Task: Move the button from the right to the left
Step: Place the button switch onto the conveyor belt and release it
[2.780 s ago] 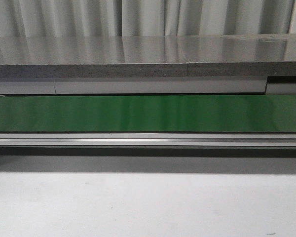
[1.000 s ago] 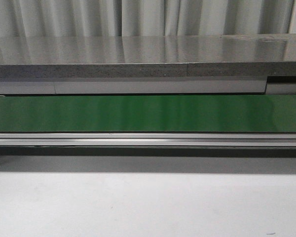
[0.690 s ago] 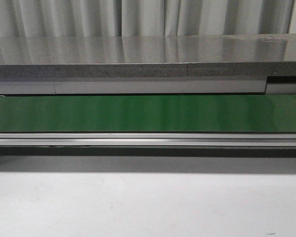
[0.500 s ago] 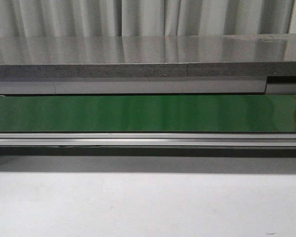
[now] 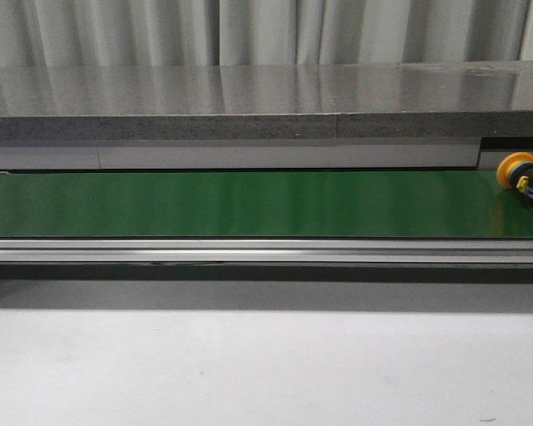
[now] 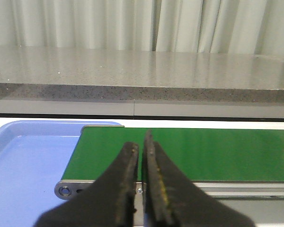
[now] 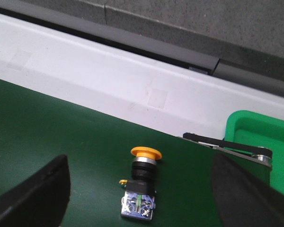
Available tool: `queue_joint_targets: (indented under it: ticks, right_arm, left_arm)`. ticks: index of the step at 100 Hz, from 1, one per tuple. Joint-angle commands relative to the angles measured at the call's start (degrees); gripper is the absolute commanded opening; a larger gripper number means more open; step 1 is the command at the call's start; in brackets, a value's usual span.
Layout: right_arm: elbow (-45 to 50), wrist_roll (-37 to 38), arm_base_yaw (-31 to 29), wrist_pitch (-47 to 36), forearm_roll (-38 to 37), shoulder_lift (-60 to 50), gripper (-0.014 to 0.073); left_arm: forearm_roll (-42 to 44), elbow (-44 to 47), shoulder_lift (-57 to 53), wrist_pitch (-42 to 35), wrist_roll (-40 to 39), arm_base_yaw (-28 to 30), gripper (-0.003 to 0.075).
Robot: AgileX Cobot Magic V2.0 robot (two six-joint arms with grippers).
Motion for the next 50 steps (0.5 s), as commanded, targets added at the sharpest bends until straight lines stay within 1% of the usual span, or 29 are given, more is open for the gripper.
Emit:
queue_joint_targets:
  ticks: [1,13,21,50]
  right_arm:
    - [3.10,-0.48,1.86,-9.43,1.16,-5.22,0.0570]
    - [12.01,-0.48,4.41,-18.04,1.10,-11.33,0.0570]
    - [16.90,-0.48,5.87,-21.68,1.10,-15.85,0.0570]
    - [27.63,-0.48,6.49,-22.32,1.10,-32.31,0.0570]
  left_arm:
    - [-0.46,2.31,-2.13,-4.33,-0.64,-0.37,0.0005]
    - [-0.46,2.31,-2.13,-4.33,-0.64,-0.37,0.0005]
    - [-0.46,2.31,-2.13,-4.33,-0.64,-0.37,0.0005]
    - [-0.46,2.31,-2.13,-4.33,-0.64,-0.37,0.0005]
